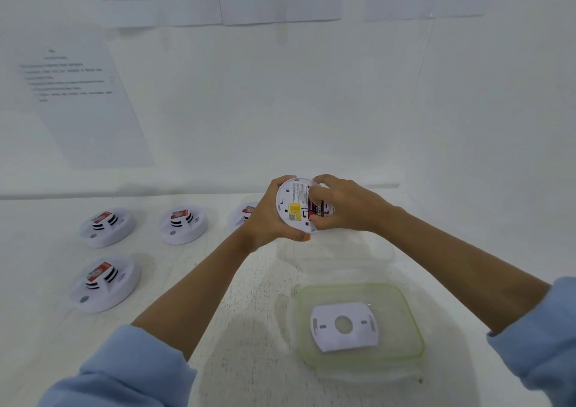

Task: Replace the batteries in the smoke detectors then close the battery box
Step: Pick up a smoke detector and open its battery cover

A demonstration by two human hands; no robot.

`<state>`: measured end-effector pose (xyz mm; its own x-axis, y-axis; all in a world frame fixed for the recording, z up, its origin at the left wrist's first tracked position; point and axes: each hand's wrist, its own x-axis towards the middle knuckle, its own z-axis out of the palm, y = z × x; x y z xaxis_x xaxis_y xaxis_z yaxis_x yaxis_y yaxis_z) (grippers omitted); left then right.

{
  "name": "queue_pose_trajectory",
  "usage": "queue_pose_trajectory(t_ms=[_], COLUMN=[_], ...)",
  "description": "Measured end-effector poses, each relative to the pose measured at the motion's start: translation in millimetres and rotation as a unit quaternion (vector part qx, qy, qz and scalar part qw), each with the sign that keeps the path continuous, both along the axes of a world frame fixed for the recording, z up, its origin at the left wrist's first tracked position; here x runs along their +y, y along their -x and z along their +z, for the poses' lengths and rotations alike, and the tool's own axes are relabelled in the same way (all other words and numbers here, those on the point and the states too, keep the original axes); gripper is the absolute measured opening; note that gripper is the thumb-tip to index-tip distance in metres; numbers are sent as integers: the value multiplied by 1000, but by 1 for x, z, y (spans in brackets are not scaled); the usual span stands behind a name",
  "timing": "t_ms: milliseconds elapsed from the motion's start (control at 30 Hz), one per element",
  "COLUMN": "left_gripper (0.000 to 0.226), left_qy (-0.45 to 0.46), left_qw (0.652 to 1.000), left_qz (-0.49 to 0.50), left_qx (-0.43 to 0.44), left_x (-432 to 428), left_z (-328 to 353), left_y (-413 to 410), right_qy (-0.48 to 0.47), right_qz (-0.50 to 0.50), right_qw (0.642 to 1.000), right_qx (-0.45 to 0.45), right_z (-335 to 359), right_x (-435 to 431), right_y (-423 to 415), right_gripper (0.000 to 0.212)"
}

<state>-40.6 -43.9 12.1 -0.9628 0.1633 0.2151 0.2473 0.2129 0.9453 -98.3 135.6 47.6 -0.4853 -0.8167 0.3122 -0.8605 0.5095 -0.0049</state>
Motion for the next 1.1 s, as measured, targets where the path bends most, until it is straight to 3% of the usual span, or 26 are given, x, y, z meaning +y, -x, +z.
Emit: queue_pose_trajectory(t_ms=[533, 700, 800, 933, 1033, 1100], left_gripper=[93, 93, 93, 94, 94, 95], left_qy=[-6, -1, 1, 3, 3, 2], left_qw=[1000, 1000, 1000, 1000, 1000, 1000], left_qz=[10, 16, 17, 17, 18, 20], left_qx=[-13, -6, 0, 4, 4, 4], left_x=[1, -1, -3, -4, -4, -4], left_z=[0, -2, -3, -4, -5, -6], left_y=[5, 5, 5, 5, 5, 5], right_qy=[-44, -29, -13, 59, 31, -15], right_qz=[52, 7, -38, -20, -21, -31], right_qw=[994, 998, 997, 987, 990, 996], right_qx=[89, 52, -59, -148, -133, -77], right_z=[-8, -5, -6, -3, -4, -5], right_x=[4, 3, 6, 3, 3, 3], right_y=[7, 6, 9, 11, 12, 12], right_gripper=[45, 51, 60, 55, 53, 53])
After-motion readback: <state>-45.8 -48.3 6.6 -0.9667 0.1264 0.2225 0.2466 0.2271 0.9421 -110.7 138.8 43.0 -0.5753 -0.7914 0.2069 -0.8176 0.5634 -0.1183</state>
